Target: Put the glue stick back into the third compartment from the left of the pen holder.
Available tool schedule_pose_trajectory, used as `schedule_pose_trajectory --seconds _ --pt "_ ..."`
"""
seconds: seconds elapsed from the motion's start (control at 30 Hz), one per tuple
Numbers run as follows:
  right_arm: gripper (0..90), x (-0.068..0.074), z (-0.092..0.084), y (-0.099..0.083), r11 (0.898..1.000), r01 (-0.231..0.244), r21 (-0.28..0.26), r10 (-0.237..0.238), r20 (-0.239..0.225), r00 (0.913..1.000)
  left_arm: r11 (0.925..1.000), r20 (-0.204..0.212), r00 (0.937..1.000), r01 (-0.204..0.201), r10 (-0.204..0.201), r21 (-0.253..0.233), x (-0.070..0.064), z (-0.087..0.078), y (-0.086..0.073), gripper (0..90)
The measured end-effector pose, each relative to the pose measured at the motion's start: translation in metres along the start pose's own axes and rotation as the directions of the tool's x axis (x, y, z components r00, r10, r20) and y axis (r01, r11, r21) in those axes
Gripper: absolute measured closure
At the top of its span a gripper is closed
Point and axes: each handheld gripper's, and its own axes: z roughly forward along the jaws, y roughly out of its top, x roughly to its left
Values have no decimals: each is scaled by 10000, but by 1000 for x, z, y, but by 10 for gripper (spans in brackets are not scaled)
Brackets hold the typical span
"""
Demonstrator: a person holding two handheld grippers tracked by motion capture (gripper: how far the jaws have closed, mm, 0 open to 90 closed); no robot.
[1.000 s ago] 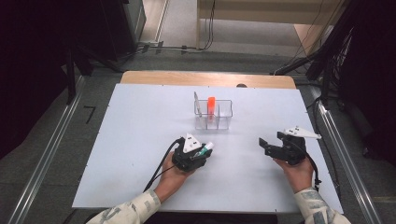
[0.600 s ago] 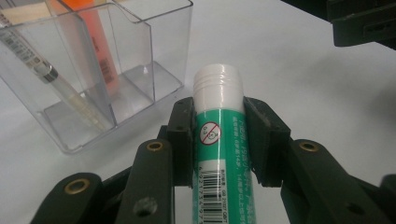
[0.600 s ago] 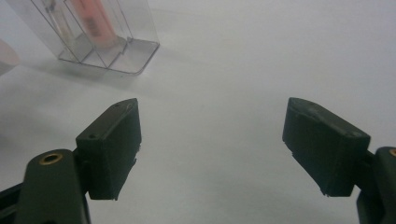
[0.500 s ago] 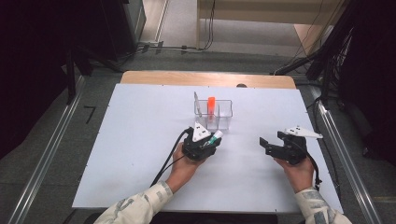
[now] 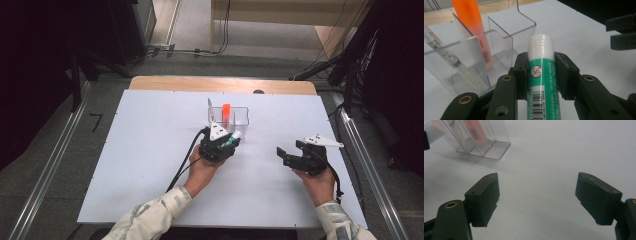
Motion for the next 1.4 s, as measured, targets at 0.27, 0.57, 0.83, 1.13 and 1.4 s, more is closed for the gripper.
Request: schedule_pose_trajectory --seconds 0.27,0.57,0.83,1.13,1.4 --pt "179 0 1 0 10000 0 30 0 -23 10000 9999 -127 9999 44 -46 -144 1 9 19 661" --pt "179 1 1 0 10000 -2 13 2 -115 9999 9997 -250 9997 -42 36 -242 -1 20 35 660" --pt "179 0 0 1 10000 28 -15 -28 -105 9999 9994 -303 9995 -3 -8 -343 -1 31 47 661" --pt "179 1 -1 1 10000 46 -37 -47 -151 9999 9994 -477 9989 -6 -11 -352 0 44 64 660" --pt "179 1 -1 1 10000 52 -60 -53 -167 9998 9994 -604 9982 45 -66 -348 3 53 73 661"
